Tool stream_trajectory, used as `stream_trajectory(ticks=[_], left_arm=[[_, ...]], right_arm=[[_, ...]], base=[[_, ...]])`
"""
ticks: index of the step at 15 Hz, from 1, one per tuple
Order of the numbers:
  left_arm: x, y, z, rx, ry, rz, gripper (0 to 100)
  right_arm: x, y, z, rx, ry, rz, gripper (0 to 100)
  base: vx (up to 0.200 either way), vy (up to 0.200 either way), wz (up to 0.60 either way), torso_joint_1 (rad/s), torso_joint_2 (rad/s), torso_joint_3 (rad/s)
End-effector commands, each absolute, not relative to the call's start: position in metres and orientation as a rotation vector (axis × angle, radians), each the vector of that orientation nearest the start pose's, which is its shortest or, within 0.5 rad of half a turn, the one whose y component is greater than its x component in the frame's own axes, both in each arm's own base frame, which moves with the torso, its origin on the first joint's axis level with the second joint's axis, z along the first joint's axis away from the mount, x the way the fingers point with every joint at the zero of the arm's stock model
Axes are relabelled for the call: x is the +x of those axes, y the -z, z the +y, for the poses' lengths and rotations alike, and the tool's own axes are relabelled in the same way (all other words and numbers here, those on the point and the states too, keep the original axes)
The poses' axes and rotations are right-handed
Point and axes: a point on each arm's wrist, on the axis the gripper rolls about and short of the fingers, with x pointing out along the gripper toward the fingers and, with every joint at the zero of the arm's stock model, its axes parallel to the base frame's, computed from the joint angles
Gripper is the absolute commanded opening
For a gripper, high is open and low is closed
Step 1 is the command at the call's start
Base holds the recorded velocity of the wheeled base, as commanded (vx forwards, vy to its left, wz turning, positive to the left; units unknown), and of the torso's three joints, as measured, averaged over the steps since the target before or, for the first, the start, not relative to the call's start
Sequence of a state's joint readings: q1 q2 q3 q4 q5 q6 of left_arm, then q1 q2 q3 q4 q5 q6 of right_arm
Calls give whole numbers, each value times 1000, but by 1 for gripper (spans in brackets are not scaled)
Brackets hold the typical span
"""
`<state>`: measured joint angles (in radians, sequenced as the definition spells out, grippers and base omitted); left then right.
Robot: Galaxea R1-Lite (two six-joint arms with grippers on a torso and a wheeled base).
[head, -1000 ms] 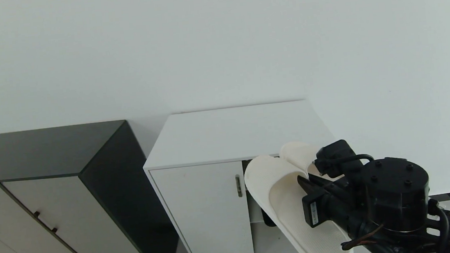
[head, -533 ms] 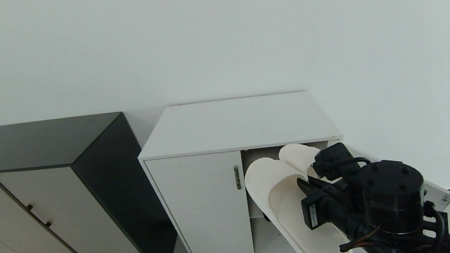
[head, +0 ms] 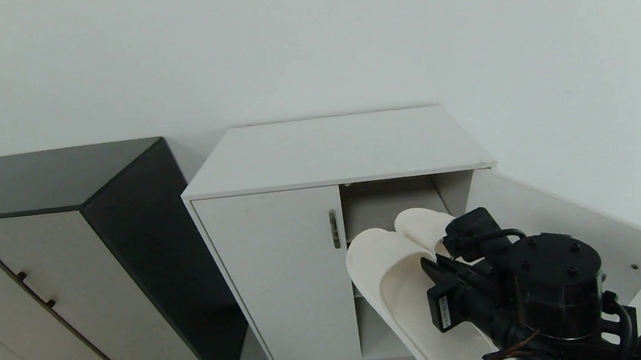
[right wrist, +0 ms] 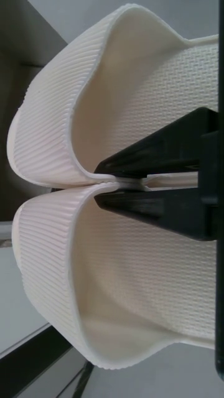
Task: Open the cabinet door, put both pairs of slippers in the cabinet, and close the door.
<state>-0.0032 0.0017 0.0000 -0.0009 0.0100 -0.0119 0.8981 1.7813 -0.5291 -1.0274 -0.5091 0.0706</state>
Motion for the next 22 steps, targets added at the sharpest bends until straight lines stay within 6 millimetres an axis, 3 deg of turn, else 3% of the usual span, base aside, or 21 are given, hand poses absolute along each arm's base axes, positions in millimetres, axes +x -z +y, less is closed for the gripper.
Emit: stream_trajectory(ticks=[1,12,22], left_arm=[[-23,-76,0,-12,-8,1,0],[-23,-76,0,-14,-8,1,0],[-23,-76,0,-12,-8,1,0]], right_arm=[[187,-128,218,-79,-381,189,0],[189,-122,219,-85,-379,196,0],[191,-117,215,-94,-363,211,0]], base=[[0,0,0,-227,535,315],[0,0,0,-179,499,318],[0,0,0,-87,413,323]])
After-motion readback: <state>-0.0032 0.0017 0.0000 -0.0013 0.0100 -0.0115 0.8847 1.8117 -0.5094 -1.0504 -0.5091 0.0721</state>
